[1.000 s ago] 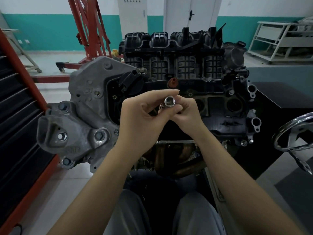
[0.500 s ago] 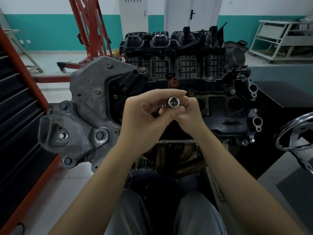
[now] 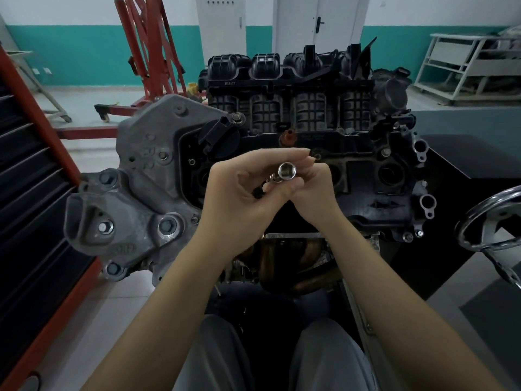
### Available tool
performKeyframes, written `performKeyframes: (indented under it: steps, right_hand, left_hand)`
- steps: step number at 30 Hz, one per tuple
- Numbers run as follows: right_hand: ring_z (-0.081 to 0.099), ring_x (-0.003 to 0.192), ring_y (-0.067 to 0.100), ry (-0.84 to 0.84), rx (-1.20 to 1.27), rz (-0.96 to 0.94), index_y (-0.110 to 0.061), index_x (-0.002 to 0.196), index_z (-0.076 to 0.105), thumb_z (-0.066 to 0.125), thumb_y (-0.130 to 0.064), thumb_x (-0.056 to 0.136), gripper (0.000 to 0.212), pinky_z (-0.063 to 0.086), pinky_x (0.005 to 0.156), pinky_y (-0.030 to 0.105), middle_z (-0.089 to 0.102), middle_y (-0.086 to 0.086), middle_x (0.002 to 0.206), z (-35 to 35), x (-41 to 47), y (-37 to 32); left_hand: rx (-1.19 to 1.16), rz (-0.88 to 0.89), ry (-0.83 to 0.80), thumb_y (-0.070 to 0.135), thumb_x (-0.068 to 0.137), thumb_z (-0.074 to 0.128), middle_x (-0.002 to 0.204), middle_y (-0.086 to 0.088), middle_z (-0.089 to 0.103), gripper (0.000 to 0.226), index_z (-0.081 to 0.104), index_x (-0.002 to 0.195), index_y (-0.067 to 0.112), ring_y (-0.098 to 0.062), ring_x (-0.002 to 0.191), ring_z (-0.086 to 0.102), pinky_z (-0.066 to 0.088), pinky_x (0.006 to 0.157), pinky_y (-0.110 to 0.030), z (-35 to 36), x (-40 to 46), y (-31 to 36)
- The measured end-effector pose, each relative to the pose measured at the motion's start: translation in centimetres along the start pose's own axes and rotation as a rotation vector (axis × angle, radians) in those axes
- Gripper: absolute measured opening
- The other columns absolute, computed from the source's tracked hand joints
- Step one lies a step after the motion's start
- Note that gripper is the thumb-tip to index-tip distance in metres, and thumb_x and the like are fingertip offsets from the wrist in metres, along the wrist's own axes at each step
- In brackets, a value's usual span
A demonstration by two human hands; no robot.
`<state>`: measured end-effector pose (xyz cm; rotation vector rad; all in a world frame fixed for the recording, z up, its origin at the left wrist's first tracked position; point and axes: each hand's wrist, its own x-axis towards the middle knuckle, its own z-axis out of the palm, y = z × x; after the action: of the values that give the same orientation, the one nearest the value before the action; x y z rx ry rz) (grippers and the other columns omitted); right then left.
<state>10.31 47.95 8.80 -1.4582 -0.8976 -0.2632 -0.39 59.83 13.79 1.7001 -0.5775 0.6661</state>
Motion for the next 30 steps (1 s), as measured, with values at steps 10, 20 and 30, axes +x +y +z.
performKeyframes:
  steps: [10, 20, 30]
  right_hand:
    - [0.067, 0.085, -0.001, -0.076, 0.07, -0.034, -0.039, 0.092, 0.072, 0.066, -0.003, 0.08, 0.038, 0.05, 0.076, 0.015, 0.071, -0.022, 0.087, -0.1, 0.1, -0.4]
    - [0.068, 0.087, 0.006, -0.013, 0.028, -0.031, -0.015, 0.099, 0.067, 0.069, -0.002, 0.08, 0.024, 0.051, 0.078, 0.022, 0.071, -0.015, 0.087, -0.3, 0.0, 0.3]
    - [0.07, 0.084, 0.028, 0.054, 0.021, -0.007, -0.002, 0.095, 0.069, 0.072, 0.008, 0.075, 0.023, 0.056, 0.078, 0.043, 0.071, -0.006, 0.081, -0.1, 0.0, 0.6]
  left_hand:
    - [0.082, 0.047, 0.07, -0.003, 0.077, 0.074, 0.099, -0.001, 0.072, 0.033, 0.068, 0.107, 0.01, -0.013, 0.097, 0.07, 0.056, 0.088, -0.033, 0.1, -0.2, 0.0]
    - [0.096, 0.034, 0.137, 0.0, 0.074, 0.078, 0.094, 0.002, 0.072, 0.032, 0.069, 0.103, 0.011, -0.01, 0.091, 0.071, 0.056, 0.084, -0.028, 0.3, -0.1, -0.1]
    - [0.167, 0.063, 0.119, 0.005, 0.072, 0.082, 0.091, -0.001, 0.072, 0.03, 0.07, 0.099, 0.011, -0.013, 0.089, 0.07, 0.057, 0.083, -0.033, 0.2, -0.2, -0.5]
